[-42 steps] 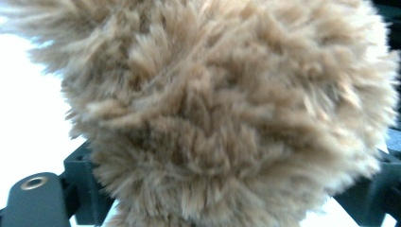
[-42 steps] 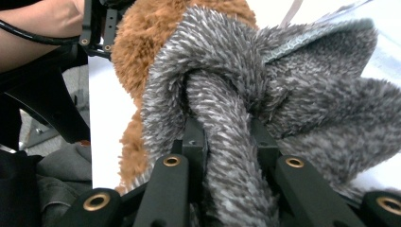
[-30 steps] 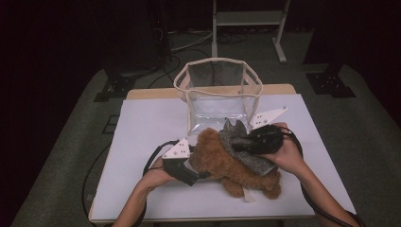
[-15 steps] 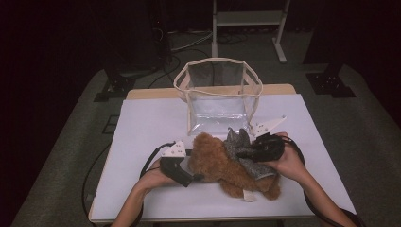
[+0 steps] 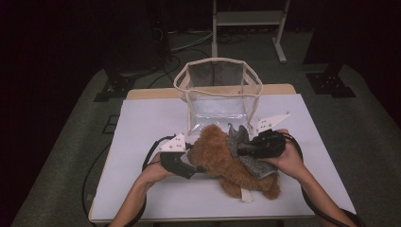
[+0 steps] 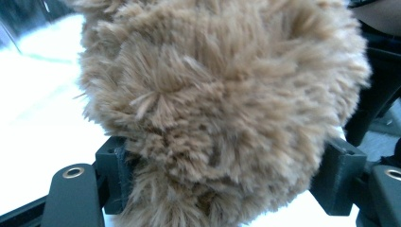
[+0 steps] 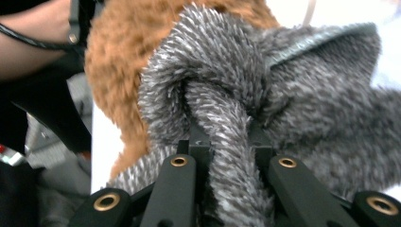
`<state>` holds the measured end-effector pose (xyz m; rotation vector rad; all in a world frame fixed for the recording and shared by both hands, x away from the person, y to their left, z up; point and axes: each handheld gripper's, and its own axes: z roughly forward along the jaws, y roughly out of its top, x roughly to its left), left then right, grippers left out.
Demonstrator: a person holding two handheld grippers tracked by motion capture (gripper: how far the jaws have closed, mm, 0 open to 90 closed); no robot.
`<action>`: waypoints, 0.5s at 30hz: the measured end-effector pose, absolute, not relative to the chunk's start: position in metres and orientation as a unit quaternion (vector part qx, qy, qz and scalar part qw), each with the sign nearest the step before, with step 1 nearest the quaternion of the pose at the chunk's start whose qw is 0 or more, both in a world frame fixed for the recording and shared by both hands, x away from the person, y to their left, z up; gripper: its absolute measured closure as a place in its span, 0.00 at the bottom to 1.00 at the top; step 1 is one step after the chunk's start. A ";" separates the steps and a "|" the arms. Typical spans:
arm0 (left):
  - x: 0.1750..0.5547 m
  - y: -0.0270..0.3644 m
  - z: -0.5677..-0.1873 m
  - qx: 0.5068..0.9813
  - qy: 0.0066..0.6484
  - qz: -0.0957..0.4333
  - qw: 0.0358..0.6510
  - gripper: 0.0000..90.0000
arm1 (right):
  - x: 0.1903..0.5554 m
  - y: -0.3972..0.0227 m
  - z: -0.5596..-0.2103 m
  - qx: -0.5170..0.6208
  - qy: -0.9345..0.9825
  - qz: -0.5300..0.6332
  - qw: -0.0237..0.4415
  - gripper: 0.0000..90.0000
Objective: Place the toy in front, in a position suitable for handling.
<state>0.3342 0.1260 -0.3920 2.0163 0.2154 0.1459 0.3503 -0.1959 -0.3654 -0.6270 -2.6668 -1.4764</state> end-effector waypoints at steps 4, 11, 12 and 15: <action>0.334 0.131 -0.361 0.842 0.076 0.092 0.526 0.29 | 0.352 -0.190 -0.350 -0.190 -0.836 -0.516 0.016 0.87; 0.328 0.141 -0.299 0.836 0.045 0.151 0.525 0.29 | 0.354 -0.180 -0.327 -0.176 -0.807 -0.563 0.020 0.88; 0.327 0.142 -0.292 0.838 0.041 0.157 0.521 0.29 | 0.353 -0.178 -0.326 -0.174 -0.806 -0.566 0.020 0.88; 0.325 0.140 -0.288 0.846 0.035 0.157 0.508 0.29 | 0.350 -0.179 -0.325 -0.167 -0.806 -0.567 0.027 0.88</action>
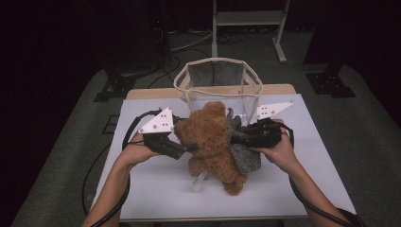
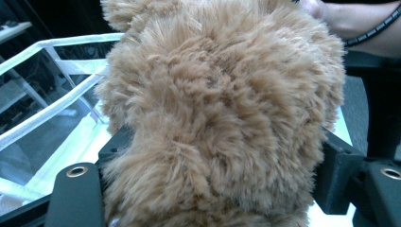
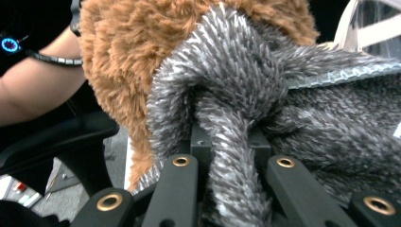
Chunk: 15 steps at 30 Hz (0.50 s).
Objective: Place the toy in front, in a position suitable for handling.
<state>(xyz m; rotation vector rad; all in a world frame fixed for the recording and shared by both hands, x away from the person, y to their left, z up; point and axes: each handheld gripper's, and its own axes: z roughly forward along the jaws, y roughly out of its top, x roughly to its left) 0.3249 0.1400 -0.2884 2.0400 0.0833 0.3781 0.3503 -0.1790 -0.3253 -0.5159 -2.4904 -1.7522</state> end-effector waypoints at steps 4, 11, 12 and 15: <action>0.322 0.131 -0.298 0.842 0.035 0.155 0.515 0.29 | 0.351 -0.200 -0.326 -0.178 -0.804 -0.567 0.031 0.87; 0.321 0.106 -0.292 0.843 0.013 0.155 0.516 0.29 | 0.357 -0.214 -0.266 -0.146 -0.811 -0.566 0.013 0.87; 0.321 0.103 -0.290 0.844 0.009 0.156 0.513 0.29 | 0.357 -0.211 -0.256 -0.139 -0.818 -0.558 0.006 0.87; 0.321 0.096 -0.288 0.845 0.004 0.156 0.511 0.29 | 0.360 -0.199 -0.230 -0.117 -0.833 -0.540 0.002 0.87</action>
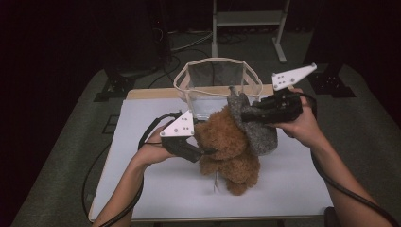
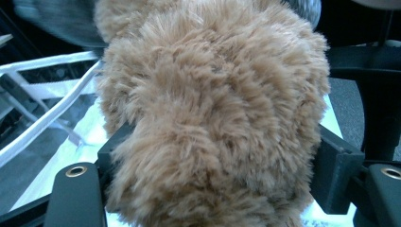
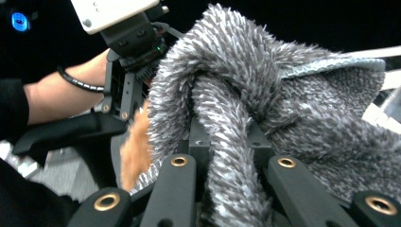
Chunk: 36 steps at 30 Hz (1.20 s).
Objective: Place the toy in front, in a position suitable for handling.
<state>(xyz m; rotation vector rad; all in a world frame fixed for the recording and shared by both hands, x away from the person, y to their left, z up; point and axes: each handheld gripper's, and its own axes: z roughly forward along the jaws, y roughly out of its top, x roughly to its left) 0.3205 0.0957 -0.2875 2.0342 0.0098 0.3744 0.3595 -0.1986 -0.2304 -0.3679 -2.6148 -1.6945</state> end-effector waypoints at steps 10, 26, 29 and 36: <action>0.318 0.079 -0.285 0.858 -0.006 0.165 0.487 0.25 | 0.367 -0.145 -0.210 -0.074 -0.895 -0.440 0.018 0.86; 0.316 0.071 -0.282 0.860 0.008 0.148 0.489 0.28 | 0.358 -0.153 -0.224 -0.080 -0.883 -0.462 0.005 0.86; 0.314 0.073 -0.280 0.862 0.003 0.151 0.484 0.28 | 0.360 -0.165 -0.216 -0.091 -0.880 -0.466 -0.013 0.86; 0.310 0.073 -0.277 0.864 -0.012 0.152 0.479 0.27 | 0.367 -0.174 -0.217 -0.111 -0.881 -0.460 -0.018 0.86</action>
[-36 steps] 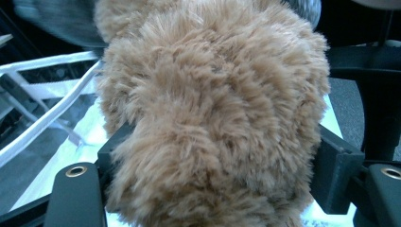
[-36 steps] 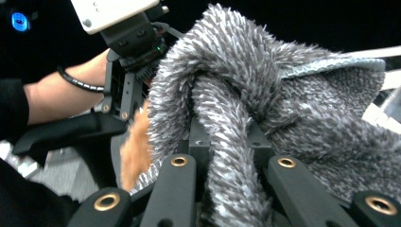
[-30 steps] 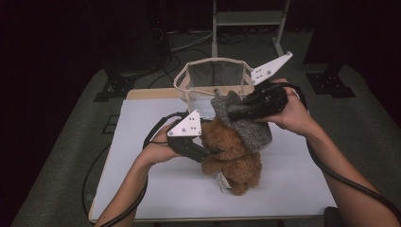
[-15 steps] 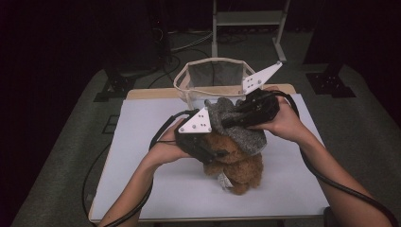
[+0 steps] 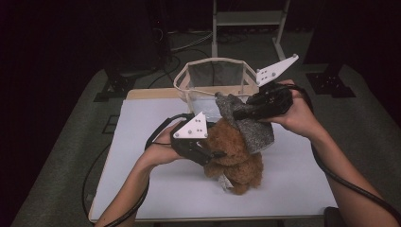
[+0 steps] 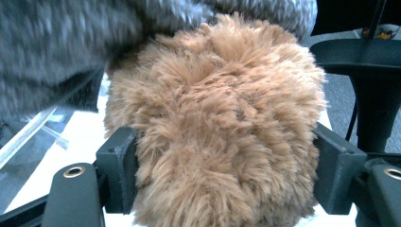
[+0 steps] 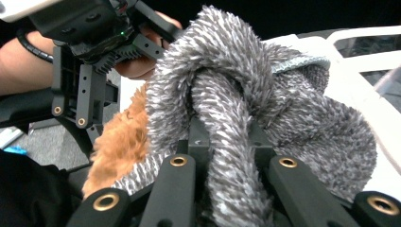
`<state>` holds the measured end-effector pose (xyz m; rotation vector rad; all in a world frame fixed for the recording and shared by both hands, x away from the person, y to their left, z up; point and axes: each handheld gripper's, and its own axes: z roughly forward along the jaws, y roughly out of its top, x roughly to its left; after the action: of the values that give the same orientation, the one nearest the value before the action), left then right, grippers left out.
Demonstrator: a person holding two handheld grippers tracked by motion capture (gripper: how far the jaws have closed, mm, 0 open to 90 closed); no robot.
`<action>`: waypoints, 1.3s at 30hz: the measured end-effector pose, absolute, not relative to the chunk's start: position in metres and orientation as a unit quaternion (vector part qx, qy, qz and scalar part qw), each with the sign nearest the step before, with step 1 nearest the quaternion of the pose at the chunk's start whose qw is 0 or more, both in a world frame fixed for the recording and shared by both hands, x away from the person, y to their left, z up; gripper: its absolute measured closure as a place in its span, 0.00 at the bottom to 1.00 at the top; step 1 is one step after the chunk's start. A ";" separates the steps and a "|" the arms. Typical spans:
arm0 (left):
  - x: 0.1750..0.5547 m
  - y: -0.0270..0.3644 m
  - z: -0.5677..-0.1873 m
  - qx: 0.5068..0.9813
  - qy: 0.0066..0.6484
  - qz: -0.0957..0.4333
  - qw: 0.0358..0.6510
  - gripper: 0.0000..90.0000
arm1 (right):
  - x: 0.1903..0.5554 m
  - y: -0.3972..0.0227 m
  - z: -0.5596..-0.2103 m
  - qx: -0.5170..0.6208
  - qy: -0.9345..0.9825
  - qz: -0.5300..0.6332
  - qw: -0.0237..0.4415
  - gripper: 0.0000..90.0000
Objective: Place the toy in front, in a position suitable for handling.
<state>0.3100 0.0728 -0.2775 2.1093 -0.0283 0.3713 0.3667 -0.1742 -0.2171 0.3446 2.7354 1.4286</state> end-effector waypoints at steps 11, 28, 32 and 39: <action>0.305 0.070 -0.272 0.876 -0.023 0.154 0.456 0.26 | 0.359 -0.151 -0.224 0.084 0.883 0.463 -0.002 0.86; 0.303 0.111 -0.281 0.879 0.005 0.172 0.444 0.19 | 0.358 -0.186 -0.264 0.123 0.841 0.526 -0.004 0.85; 0.299 0.127 -0.288 0.879 0.012 0.183 0.441 0.16 | 0.362 -0.174 -0.281 0.122 0.835 0.536 -0.023 0.85; 0.295 0.164 -0.318 0.870 0.052 0.189 0.452 0.14 | 0.369 -0.156 -0.320 0.133 0.842 0.521 -0.044 0.85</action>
<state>0.2954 0.1637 -0.3184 2.1487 0.1278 0.4668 0.3688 -0.1557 -0.3197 0.4288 2.7225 1.6835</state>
